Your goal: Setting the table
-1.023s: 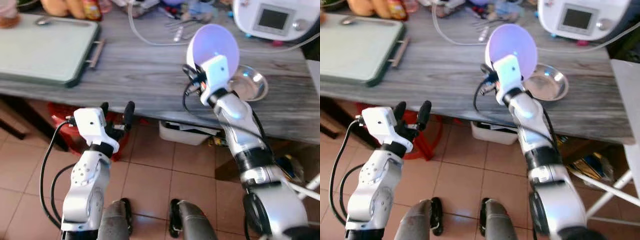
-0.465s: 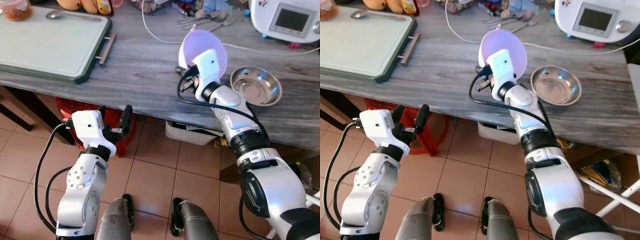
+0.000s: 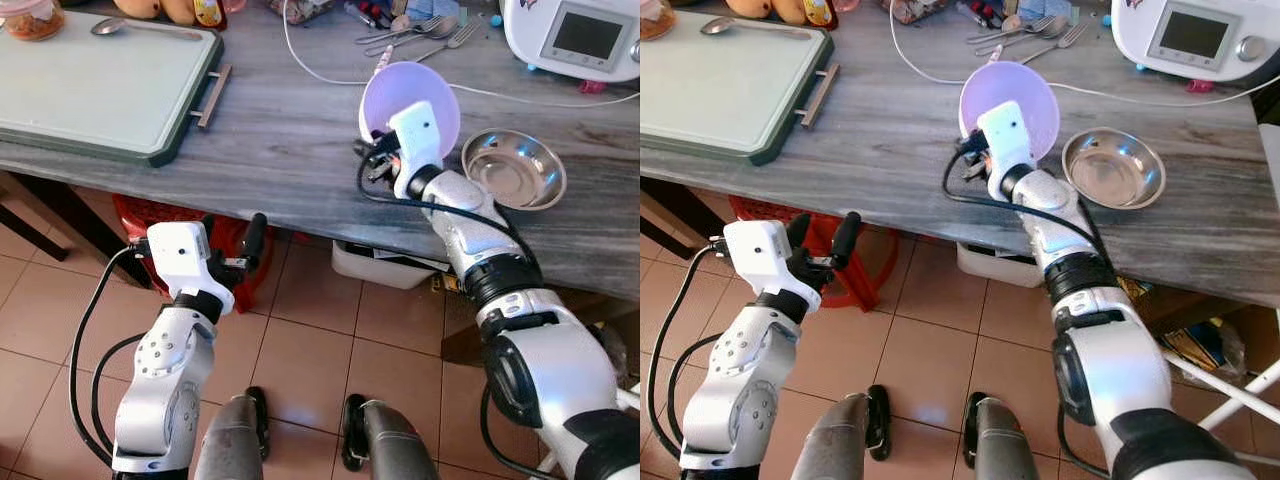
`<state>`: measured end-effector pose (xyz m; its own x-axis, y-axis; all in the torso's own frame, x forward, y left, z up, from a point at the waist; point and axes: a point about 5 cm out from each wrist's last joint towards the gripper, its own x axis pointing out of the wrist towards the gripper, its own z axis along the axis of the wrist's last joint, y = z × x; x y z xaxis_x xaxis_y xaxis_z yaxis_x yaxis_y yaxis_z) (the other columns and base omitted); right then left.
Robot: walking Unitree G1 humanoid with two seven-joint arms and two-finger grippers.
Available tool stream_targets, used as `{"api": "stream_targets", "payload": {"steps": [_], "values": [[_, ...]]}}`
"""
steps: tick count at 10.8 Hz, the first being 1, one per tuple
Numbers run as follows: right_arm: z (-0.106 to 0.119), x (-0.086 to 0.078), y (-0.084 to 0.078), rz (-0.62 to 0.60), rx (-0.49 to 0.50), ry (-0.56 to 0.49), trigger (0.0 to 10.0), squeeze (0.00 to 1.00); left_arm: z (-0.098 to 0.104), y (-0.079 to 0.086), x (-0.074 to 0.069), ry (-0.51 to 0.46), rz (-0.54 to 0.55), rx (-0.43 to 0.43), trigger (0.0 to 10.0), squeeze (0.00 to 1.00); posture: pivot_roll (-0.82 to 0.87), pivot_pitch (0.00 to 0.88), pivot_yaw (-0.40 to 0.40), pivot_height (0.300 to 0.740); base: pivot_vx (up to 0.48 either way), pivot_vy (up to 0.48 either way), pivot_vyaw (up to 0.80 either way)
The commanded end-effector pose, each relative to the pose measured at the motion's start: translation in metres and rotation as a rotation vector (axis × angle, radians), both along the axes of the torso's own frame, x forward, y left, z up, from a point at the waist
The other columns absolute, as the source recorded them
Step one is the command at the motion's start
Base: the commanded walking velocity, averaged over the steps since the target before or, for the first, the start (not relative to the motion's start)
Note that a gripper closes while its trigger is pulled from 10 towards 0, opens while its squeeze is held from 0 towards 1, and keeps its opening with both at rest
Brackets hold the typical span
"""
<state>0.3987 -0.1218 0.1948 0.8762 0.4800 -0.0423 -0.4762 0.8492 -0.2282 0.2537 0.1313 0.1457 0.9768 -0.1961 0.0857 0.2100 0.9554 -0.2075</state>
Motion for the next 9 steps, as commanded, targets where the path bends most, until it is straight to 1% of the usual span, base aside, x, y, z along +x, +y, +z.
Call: {"api": "stream_targets", "payload": {"steps": [1,3,4,6,7,9], "values": [[0.004,0.003,-0.005,-0.021,-0.001,0.013,10.0,1.00,0.001,-0.002,-0.001,0.004,-0.001,0.001,10.0,0.00,0.03,0.249,-0.003,0.740,0.000,0.000,0.00],[0.001,0.006,-0.010,-0.056,-0.051,0.077,10.0,1.00,-0.001,-0.003,0.000,0.012,-0.005,-0.001,10.0,0.00,0.03,0.238,-0.007,0.740,0.000,0.000,0.00],[0.004,0.006,-0.011,-0.056,-0.036,0.072,10.0,1.00,-0.001,-0.003,0.000,0.013,-0.008,-0.002,10.0,0.00,0.03,0.238,-0.007,0.740,0.000,0.000,0.00],[0.012,0.007,-0.010,-0.038,-0.041,0.070,10.0,1.00,-0.002,-0.004,0.002,0.014,-0.011,-0.002,10.0,0.00,0.03,0.230,-0.008,0.740,0.000,0.000,0.00],[0.024,0.007,-0.009,-0.023,-0.040,0.047,10.0,1.00,-0.002,-0.005,0.005,0.013,-0.013,-0.003,10.0,0.00,0.02,0.218,-0.008,0.740,0.000,0.000,0.00],[0.039,0.007,-0.011,-0.025,-0.038,0.007,10.0,1.00,-0.002,-0.005,0.008,0.011,-0.017,-0.003,10.0,0.00,0.02,0.204,-0.008,0.740,0.000,0.000,0.00]]}}
